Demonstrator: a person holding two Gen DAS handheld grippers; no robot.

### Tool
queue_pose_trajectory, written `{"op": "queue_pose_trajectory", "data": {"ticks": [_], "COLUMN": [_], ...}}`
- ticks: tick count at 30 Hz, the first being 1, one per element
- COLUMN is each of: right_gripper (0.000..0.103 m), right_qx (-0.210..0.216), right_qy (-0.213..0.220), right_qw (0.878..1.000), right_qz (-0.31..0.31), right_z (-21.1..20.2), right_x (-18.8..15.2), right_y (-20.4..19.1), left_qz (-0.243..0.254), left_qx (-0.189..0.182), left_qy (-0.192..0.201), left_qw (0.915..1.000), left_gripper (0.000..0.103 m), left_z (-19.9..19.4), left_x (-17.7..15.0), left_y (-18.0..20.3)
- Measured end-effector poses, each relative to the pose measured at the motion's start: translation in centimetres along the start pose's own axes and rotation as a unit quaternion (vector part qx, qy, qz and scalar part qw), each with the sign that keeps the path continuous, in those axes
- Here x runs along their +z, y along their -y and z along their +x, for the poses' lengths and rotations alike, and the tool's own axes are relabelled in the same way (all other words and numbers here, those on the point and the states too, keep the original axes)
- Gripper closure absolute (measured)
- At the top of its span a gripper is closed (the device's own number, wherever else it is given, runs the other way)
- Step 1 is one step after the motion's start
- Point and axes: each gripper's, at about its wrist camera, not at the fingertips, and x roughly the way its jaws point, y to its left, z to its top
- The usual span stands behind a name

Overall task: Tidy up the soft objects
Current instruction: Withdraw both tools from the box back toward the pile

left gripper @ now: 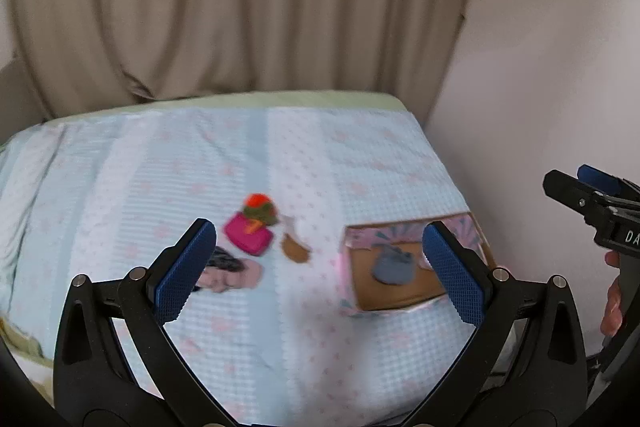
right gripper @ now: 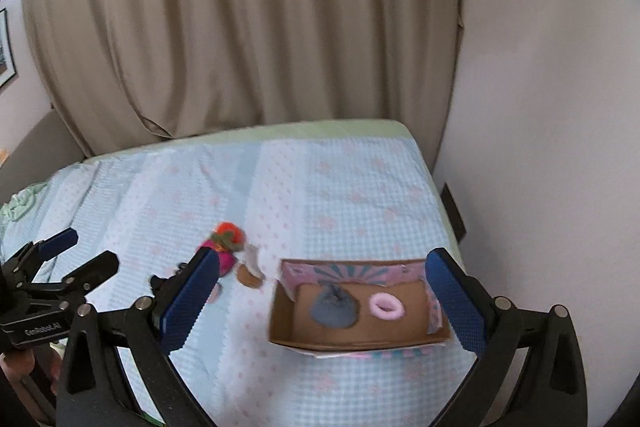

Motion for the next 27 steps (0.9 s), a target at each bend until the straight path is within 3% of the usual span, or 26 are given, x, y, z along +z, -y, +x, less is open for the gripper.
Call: {"op": "queue_pose_trajectory", "data": {"ticks": [8,15,20,27], "right_gripper": [0.000,0.000,0.000,0.001], "right_qx": [0.049,0.090,0.101,0.112], "right_qy": [0.025,0.001,-0.025,-0.070], "right_qw": [0.998,0.995,0.993,0.989], "right_qz": [-0.028,-0.049,-0.064,-0.066], "right_z": [0.3,3.9,8.5,17.1], "right_x": [0.3,-0.3,-1.3,-4.3], "right_y": [-5.6,-12.1,-16.6,-21.7], "left_qz": [-0.059,-0.096,-0.108,-0.081], "left_qx": [0.037,0.048,0.032,0.008], "left_qy": [0.038,0.014,-0.015,-0.049], "left_qw": [0.9969,0.9942,0.9935,0.9955], "left_gripper": [0.000,0.000,0.000,0.000], "left_z": [-4.0,-2.7,1.0,9.2], "left_x": [-1.7,-4.7,-7.3,-10.9], "left_y": [-9.5,-17.4,-22.7,-27.1]}}
